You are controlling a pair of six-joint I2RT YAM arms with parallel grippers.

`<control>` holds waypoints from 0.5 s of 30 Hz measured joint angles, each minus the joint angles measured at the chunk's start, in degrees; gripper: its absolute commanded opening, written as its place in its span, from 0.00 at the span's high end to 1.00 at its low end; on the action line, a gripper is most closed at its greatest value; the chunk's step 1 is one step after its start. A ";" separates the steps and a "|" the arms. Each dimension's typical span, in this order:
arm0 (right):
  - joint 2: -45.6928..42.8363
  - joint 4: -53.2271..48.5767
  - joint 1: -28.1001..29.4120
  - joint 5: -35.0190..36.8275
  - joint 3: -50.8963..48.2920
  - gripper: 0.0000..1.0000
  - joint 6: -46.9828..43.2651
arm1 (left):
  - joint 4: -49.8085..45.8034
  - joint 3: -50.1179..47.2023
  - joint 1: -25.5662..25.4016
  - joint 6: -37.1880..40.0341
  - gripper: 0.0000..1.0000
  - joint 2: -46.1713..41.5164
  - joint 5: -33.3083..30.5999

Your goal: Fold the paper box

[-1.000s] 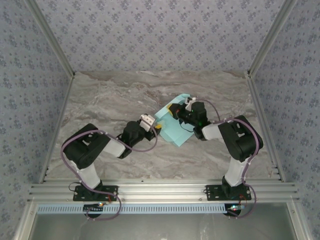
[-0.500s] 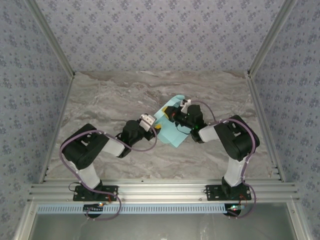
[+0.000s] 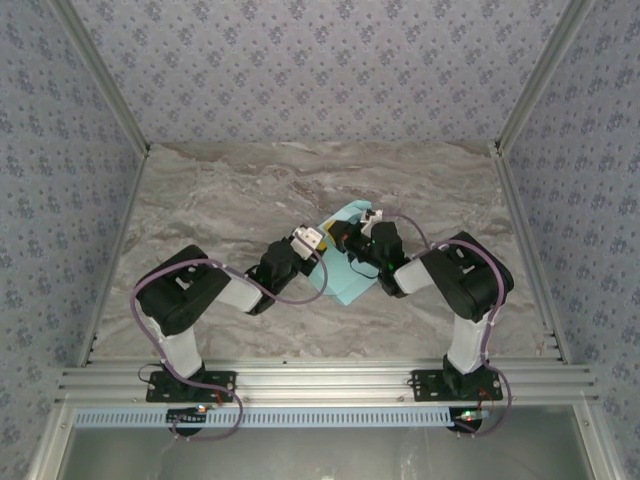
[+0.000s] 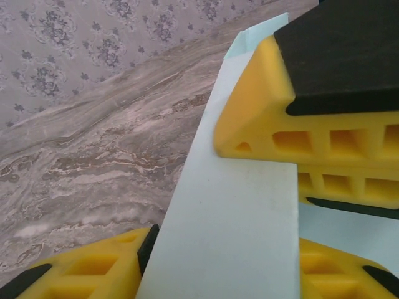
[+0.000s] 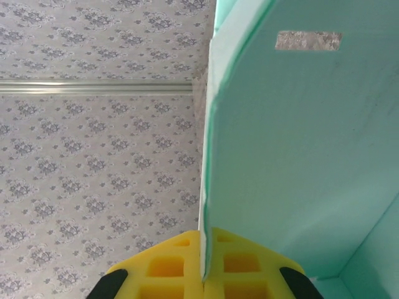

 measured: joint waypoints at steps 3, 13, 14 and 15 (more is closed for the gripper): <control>0.00 0.07 0.00 0.00 0.00 1.00 -0.04 | 0.90 -0.11 -0.28 -0.15 0.58 0.31 -0.85; -0.13 -3.28 -2.23 -3.45 0.94 0.67 -6.91 | -0.39 0.81 -0.50 -2.23 0.71 0.31 -1.11; -0.31 -4.55 -3.10 -4.44 1.16 0.64 -8.63 | -1.05 1.25 -0.50 -2.58 0.72 0.31 -1.09; -0.61 -5.55 -3.93 -5.27 1.31 0.61 -10.34 | -1.60 1.57 -0.59 -2.78 0.72 0.31 -1.09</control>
